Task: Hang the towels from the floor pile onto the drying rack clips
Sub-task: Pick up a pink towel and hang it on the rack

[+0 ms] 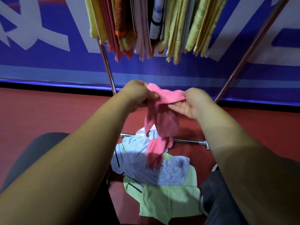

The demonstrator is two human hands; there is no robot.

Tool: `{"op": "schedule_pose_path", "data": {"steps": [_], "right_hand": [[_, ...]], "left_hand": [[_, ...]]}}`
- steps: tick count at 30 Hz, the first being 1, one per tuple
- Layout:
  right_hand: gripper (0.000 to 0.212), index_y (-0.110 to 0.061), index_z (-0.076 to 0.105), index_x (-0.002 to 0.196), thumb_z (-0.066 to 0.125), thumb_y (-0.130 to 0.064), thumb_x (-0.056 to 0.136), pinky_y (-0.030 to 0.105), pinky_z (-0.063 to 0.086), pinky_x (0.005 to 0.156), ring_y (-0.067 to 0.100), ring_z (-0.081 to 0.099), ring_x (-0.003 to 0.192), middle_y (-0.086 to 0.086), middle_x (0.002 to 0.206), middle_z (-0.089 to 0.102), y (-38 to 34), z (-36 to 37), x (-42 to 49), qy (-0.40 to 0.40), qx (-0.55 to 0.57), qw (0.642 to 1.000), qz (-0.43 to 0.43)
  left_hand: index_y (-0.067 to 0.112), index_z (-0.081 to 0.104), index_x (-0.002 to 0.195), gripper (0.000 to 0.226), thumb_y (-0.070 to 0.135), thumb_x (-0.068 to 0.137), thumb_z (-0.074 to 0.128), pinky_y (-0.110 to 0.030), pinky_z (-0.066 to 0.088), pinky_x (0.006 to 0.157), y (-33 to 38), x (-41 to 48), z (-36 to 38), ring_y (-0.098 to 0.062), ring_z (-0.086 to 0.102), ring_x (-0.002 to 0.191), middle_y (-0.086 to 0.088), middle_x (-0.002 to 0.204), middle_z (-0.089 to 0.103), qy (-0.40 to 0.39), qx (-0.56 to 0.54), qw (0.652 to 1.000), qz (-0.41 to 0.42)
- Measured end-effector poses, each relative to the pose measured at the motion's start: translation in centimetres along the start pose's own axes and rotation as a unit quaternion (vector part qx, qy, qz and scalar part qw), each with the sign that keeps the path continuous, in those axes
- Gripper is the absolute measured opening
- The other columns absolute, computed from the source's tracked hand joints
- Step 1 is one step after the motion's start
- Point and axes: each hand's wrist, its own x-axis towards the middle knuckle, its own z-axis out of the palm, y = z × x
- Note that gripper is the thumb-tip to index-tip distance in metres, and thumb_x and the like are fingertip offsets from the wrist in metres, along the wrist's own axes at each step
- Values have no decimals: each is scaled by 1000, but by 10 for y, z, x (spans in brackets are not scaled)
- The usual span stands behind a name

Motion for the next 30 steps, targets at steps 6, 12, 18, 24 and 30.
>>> {"op": "schedule_pose_path", "data": {"steps": [6, 12, 18, 24, 30], "right_hand": [[29, -22, 57, 115, 51, -2, 95, 41, 58, 77, 27, 63, 82, 9, 92, 64, 6, 5, -3, 11, -340, 937, -80], [12, -25, 74, 94, 72, -16, 87, 40, 53, 87, 18, 67, 84, -3, 83, 71, -1, 8, 1, -129, -319, 932, -112], [19, -25, 73, 74, 88, -36, 77, 38, 45, 78, 17, 61, 78, 2, 79, 72, 2, 1, 4, -157, -327, 913, -188], [9, -24, 66, 93, 72, -27, 99, 28, 59, 58, 19, 59, 66, 6, 77, 64, -1, 4, 4, -143, -315, 914, -211], [16, -22, 60, 88, 62, -36, 95, 51, 64, 65, 33, 67, 72, 13, 80, 64, -5, 0, 23, 54, -219, 934, -276]], "left_hand": [[10, 79, 88, 11, 17, 87, 87, -35, 58, 75, 6, -10, 3, -18, 66, 72, -17, 86, 79, -6, 110, 983, 147], [17, 78, 91, 11, 24, 89, 86, -39, 61, 82, 2, -3, 3, -10, 67, 71, -8, 87, 81, 5, 196, 964, 180], [9, 67, 106, 41, 31, 82, 92, -28, 52, 70, 7, 0, -2, -9, 61, 72, -3, 86, 71, 45, 187, 964, 182], [16, 68, 104, 42, 54, 91, 78, -38, 59, 77, 7, 3, -6, -12, 67, 78, -3, 94, 77, 36, 215, 958, 188], [21, 67, 98, 40, 59, 88, 77, -32, 47, 68, 3, 5, -5, -22, 63, 88, 5, 90, 67, 1, 380, 910, 168]]}}
